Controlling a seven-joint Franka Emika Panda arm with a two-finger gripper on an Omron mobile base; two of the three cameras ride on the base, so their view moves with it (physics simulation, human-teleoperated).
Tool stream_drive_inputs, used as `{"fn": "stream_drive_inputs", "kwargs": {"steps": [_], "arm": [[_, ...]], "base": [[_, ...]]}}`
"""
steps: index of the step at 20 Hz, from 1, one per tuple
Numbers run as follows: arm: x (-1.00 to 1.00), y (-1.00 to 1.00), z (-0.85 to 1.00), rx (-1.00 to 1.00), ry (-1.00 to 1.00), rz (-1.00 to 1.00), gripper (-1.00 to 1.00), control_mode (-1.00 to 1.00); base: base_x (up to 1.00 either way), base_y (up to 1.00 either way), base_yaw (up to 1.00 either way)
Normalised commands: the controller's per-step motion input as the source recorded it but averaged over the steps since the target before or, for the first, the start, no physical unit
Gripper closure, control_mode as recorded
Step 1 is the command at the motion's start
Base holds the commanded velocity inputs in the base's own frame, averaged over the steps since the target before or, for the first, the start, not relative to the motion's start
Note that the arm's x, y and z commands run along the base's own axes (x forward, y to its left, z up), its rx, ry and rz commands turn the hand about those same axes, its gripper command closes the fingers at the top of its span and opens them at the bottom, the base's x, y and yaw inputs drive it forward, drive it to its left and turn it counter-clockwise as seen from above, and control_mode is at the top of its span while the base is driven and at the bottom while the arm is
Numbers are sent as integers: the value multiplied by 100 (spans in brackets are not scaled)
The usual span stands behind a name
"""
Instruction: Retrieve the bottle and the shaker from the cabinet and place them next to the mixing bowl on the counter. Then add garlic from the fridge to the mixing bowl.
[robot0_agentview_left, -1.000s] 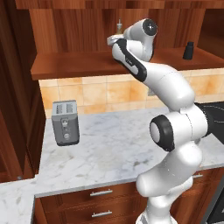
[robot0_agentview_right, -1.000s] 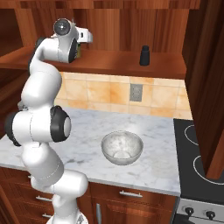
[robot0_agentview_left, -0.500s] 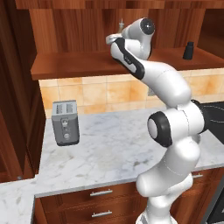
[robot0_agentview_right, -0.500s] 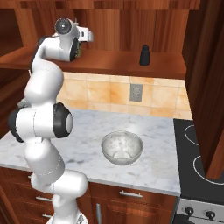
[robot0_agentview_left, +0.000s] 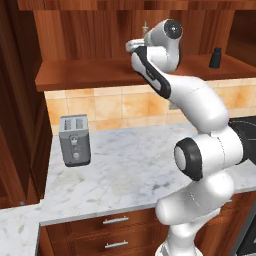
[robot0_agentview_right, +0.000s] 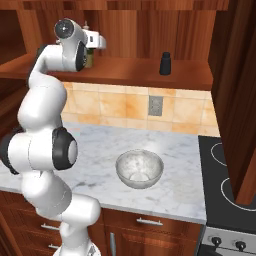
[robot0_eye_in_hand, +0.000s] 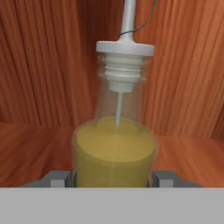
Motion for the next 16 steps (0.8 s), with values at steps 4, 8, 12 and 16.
{"fn": "stream_drive_inputs", "kwargs": {"steps": [4, 8, 12, 16], "arm": [[-100, 0, 0, -3, -1, -24, 100, -100], [-100, 0, 3, -1, -4, -30, 100, -100], [-100, -8, 9, -1, 2, -31, 100, -100], [-100, -33, 0, 0, 1, -31, 100, -100]], "base": [[0, 0, 0], [0, 0, 0], [0, 0, 0], [0, 0, 0]]}}
